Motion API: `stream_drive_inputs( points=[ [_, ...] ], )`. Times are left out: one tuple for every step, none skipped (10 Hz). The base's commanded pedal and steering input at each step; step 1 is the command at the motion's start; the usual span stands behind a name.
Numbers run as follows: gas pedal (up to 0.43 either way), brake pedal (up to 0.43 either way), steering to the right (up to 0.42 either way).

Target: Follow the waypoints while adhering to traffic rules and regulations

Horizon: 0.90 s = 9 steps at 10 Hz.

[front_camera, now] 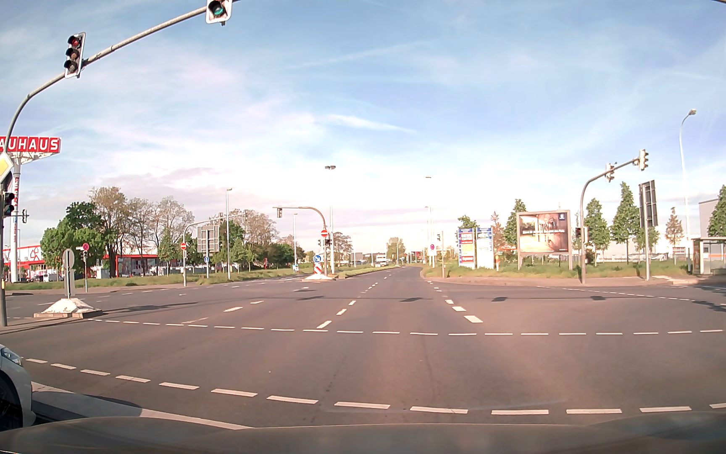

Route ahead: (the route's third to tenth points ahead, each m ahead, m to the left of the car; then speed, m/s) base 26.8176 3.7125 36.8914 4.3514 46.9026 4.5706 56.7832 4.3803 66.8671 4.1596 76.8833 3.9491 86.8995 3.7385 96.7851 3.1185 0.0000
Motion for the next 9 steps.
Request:
stream_drive_inputs(
  points=[
    [0.0,0.134,-0.005],
    [0.0,0.128,-0.005],
    [0.0,0.128,-0.006],
    [0.0,0.128,-0.006],
    [0.0,0.128,-0.005],
    [0.0,0.128,-0.006],
    [0.0,0.128,-0.006],
    [0.0,0.128,-0.006],
    [0.0,0.122,-0.006]
  ],
)
